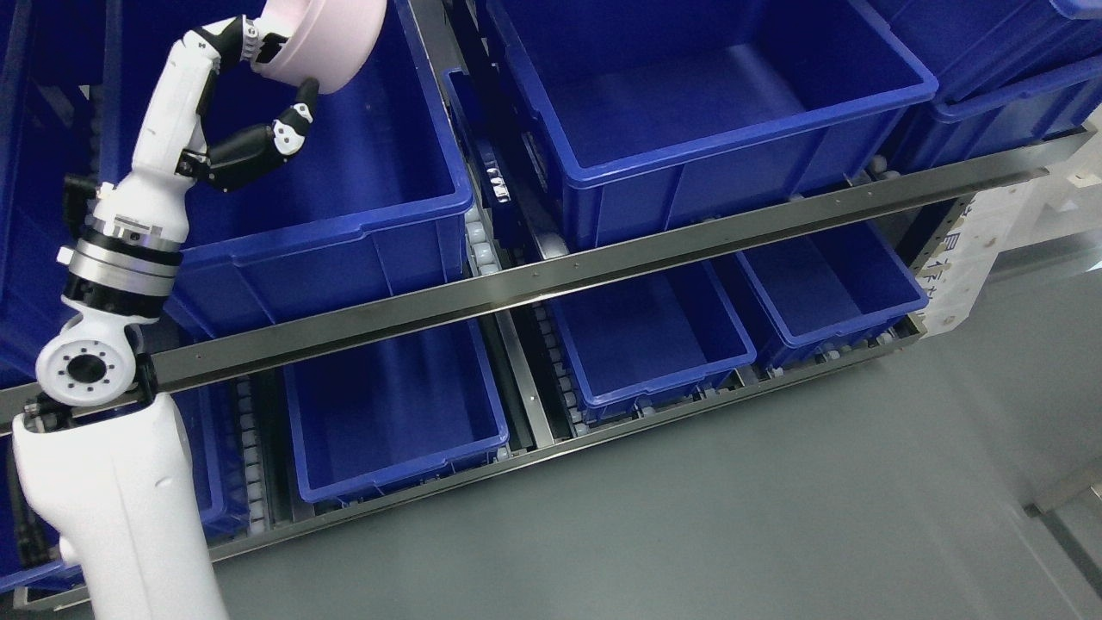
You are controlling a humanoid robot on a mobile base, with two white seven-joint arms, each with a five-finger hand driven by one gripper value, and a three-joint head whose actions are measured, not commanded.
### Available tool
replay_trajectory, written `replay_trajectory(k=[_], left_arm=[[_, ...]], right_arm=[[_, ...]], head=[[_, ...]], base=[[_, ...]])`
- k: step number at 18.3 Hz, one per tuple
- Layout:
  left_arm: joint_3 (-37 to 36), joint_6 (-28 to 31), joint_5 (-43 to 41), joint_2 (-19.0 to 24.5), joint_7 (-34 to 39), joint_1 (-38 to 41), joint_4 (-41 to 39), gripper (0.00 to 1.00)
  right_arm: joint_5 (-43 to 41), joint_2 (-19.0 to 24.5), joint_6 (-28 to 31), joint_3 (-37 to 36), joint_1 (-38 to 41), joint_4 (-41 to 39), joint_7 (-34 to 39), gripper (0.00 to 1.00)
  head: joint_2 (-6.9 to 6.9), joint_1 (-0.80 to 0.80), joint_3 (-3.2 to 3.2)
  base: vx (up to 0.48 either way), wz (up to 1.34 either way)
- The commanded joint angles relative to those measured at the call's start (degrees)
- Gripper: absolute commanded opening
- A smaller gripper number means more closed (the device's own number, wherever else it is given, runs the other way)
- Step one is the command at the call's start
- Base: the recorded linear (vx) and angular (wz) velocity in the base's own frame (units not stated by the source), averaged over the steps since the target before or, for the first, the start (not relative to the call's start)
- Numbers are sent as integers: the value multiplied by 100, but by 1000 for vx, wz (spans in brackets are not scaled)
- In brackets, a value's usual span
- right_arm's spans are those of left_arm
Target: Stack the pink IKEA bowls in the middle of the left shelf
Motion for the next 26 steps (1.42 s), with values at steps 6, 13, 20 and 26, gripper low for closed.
replay_trajectory(k=[6,13,20,26], left_arm=[[576,803,-538,100,-15,-368,452,3],[278,812,-530,1071,-261,-333,1269,3],[84,803,-749,1178,-209,-412,1867,7],[-47,1330,-1065,1081,554,-614,2096,75]], right_arm=[[44,-100,4,-53,1,0,19,100],[44,-100,4,-53,1,0,19,100],[44,-100,4,-53,1,0,19,100],[44,-100,4,-53,1,0,19,100]], head=[[0,0,0],[0,0,0],[0,0,0],[0,0,0]], base=[[20,77],[11,40],[0,0],[0,0]])
